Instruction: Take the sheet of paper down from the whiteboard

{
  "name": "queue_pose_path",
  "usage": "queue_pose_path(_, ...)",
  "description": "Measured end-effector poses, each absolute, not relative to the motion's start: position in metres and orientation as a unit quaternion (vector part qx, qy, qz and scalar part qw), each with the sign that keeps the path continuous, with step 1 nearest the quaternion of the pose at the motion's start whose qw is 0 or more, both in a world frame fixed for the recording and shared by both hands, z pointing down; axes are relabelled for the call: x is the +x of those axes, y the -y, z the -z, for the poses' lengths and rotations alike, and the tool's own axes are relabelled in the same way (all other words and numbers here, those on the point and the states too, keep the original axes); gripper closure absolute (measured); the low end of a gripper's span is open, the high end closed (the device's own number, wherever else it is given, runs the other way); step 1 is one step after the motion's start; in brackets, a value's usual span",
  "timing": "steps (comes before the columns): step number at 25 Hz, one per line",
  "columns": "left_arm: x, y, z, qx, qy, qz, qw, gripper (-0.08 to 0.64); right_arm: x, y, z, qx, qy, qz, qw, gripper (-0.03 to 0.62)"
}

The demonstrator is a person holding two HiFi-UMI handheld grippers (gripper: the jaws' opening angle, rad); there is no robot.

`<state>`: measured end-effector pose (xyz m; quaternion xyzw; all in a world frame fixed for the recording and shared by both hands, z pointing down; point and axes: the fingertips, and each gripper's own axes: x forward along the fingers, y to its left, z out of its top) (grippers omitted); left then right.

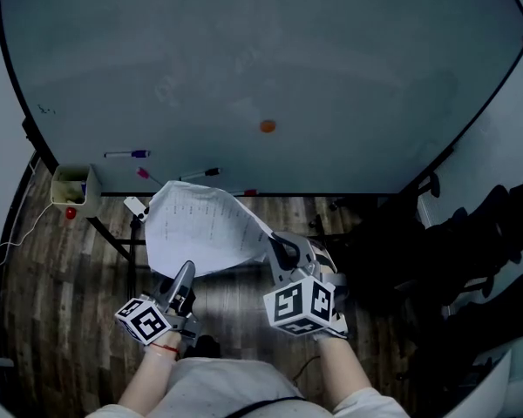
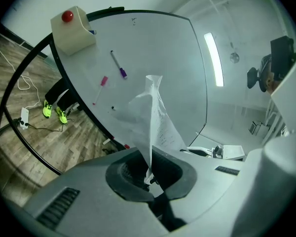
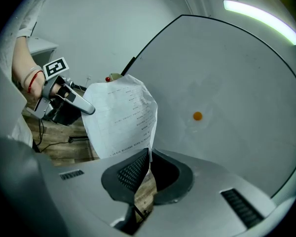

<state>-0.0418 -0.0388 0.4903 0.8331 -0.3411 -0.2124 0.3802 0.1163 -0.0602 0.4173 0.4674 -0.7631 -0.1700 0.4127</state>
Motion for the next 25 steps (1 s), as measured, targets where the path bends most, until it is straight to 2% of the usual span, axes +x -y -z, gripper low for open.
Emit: queue_pose_path(25, -0.065, -0.055, -0.517, 0.831, 0.36, 0.175, 0.387, 0.545, 0.088, -0.033, -0.451, 0.443, 0.787, 0.136, 0.407, 0.571)
